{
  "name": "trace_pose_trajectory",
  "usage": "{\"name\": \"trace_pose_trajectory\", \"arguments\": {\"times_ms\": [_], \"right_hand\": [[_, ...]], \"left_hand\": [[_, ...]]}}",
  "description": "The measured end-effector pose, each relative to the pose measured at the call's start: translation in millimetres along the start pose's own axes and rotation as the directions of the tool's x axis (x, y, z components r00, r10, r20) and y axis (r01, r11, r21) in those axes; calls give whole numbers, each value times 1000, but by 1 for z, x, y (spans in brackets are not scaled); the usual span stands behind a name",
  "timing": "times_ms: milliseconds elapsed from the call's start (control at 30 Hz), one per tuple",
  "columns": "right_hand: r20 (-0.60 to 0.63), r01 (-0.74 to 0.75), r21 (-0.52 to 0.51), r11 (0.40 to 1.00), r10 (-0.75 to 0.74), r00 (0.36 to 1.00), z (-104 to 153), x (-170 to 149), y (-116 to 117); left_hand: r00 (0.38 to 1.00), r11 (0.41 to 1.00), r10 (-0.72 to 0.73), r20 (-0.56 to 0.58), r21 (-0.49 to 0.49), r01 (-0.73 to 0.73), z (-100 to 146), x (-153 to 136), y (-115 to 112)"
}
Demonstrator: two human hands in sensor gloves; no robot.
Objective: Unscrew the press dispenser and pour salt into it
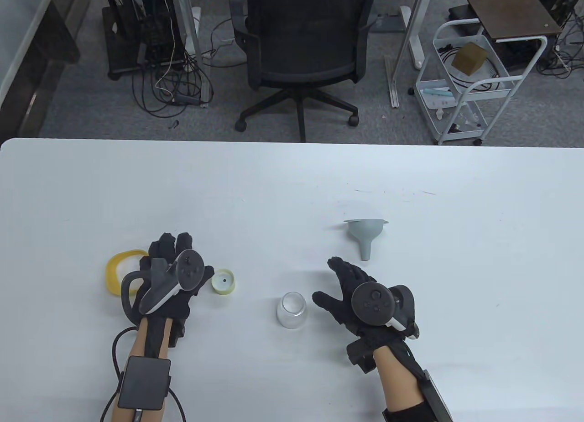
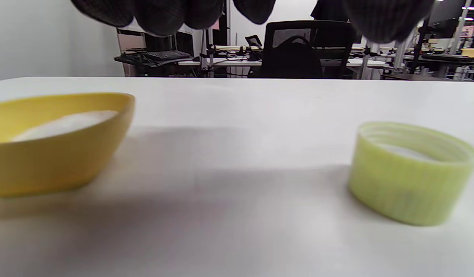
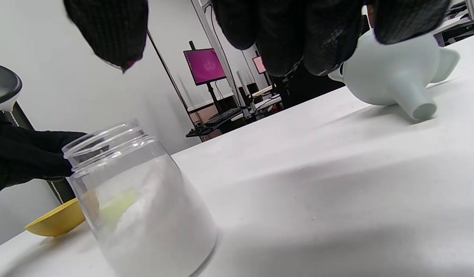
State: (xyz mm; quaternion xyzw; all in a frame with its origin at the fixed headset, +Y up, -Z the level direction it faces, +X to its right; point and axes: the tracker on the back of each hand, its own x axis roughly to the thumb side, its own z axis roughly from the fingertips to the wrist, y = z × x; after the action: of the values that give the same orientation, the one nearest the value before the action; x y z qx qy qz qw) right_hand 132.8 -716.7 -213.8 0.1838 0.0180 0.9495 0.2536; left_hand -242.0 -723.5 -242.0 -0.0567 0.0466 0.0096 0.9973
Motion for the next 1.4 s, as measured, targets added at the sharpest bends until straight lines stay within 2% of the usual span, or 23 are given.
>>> {"name": "trace_pose_trajectory", "arguments": {"times_ms": [400, 567, 800, 1000, 1233, 1300, 1400], "right_hand": [[-2, 7, 1, 1000, -7, 1000, -1, -1, 1], [-3, 8, -5, 1000, -8, 1000, -1, -3, 1], [-3, 8, -12, 1000, -8, 1000, -1, -4, 0], [-2, 2, -11, 1000, -2, 1000, -1, -5, 1], [-3, -14, -9, 1000, 13, 1000, -1, -4, 2], [-4, -16, -10, 1000, 16, 1000, -1, -4, 2], [-4, -20, -11, 1000, 20, 1000, -1, -4, 3]], "left_hand": [[981, 1000, 17, -191, 15, -14, -3, -54, 2], [952, 996, 61, -301, -49, -80, -4, -80, -6], [896, 961, 167, -412, -135, -241, -3, -112, -19], [851, 941, 210, -482, -138, -310, -3, -124, -29], [819, 916, 193, -540, -200, -348, -6, -129, -46], [805, 922, 210, -555, -161, -352, -6, -131, -47], [777, 893, 274, -566, -150, -424, -5, -134, -49]]}}
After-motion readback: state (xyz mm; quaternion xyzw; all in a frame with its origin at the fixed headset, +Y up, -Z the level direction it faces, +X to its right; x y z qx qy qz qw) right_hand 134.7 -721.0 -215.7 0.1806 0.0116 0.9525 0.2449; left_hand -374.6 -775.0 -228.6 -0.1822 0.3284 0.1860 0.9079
